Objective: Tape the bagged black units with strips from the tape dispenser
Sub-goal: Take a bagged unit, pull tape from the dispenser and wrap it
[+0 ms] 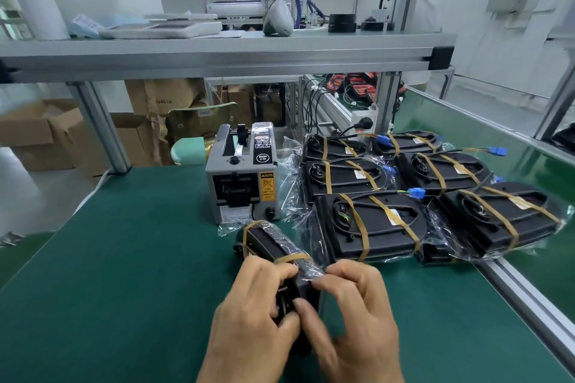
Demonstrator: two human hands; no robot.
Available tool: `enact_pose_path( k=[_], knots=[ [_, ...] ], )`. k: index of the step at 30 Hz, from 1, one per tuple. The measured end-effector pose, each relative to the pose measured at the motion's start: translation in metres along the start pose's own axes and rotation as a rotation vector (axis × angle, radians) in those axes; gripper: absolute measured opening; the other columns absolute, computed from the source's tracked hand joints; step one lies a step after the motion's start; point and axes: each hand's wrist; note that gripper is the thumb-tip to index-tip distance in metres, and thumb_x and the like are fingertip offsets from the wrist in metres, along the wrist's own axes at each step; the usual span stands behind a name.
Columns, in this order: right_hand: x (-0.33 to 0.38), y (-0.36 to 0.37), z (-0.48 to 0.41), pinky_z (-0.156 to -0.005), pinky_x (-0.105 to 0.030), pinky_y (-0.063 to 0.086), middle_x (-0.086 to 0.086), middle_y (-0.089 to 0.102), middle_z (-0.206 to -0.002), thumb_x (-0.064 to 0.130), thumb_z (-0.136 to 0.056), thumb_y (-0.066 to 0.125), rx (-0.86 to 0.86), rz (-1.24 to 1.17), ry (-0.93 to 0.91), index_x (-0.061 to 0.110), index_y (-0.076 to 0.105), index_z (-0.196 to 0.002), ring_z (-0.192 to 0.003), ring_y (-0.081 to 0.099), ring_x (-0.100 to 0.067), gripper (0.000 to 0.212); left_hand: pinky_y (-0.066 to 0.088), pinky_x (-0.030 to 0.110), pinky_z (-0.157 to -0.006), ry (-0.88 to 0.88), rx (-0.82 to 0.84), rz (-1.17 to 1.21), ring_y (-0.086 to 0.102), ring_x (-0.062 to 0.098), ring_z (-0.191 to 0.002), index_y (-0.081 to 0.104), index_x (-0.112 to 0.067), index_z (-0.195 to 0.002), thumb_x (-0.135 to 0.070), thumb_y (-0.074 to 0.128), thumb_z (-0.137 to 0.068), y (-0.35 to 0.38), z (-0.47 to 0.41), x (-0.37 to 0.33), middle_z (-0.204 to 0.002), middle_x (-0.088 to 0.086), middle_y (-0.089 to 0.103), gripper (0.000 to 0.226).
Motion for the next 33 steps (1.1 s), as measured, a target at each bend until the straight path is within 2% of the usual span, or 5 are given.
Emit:
enact_pose_path(
  k=[6,13,22,28,33],
  knots=[
    [0.000,-0.005,-0.009,-0.069,-0.030,0.054,0.009,0.050,-0.113,0.040,-0.073,0.075,0.075,0.049,-0.035,0.027,0.061,-0.105,-0.091,0.060,-0.015,0.037,0.043,0.013,-0.058,0.017,-0.008,-0.025,0.045,0.002,-0.059,0.061,-0.033,-0.101,0.007,0.087,-0.050,0.000,0.004,0.006,-0.089,-0.018,0.048,0.070],
    [0.008,-0.001,-0.017,-0.067,-0.028,0.051,0.000,0.064,-0.089,0.015,-0.088,0.064,0.040,-0.047,-0.104,0.005,0.070,-0.075,-0.083,0.062,-0.017,0.018,0.042,0.010,-0.058,0.064,-0.019,0.014,0.043,0.003,-0.057,0.066,-0.030,-0.099,-0.033,0.063,-0.068,-0.001,0.009,0.003,-0.088,-0.015,0.050,0.031],
    [0.006,-0.014,-0.029,-0.070,-0.047,0.055,0.000,0.067,-0.069,0.022,-0.099,0.050,0.060,-0.280,0.735,0.025,0.057,-0.077,-0.065,0.065,-0.016,0.023,0.041,0.004,-0.066,0.079,-0.037,0.054,0.048,0.000,-0.059,0.062,-0.034,-0.101,-0.042,0.069,-0.067,-0.006,0.017,0.013,-0.095,-0.020,0.052,0.036],
    [0.015,-0.023,-0.030,-0.070,-0.026,0.052,0.010,0.063,-0.073,0.067,-0.060,0.065,0.312,-0.441,0.756,0.042,0.063,-0.091,-0.066,0.059,-0.007,0.040,0.040,0.003,-0.068,0.080,-0.047,0.064,0.049,0.000,-0.059,0.061,-0.033,-0.101,-0.040,0.072,-0.066,-0.009,0.015,0.018,-0.094,-0.019,0.053,0.038],
    [0.020,-0.023,-0.036,-0.054,-0.012,0.037,0.010,0.051,-0.055,0.032,-0.073,0.081,0.436,-0.395,0.737,0.026,0.059,-0.070,-0.052,0.043,0.000,0.023,0.043,0.006,-0.065,0.105,-0.056,0.069,0.049,0.000,-0.059,0.062,-0.034,-0.101,-0.039,0.072,-0.066,-0.009,0.015,0.022,-0.094,-0.019,0.054,0.037]
  ],
)
Point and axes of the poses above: each hand's wrist, its own z-axis away from the middle knuckle, its own y-axis out of the palm, x = y × z
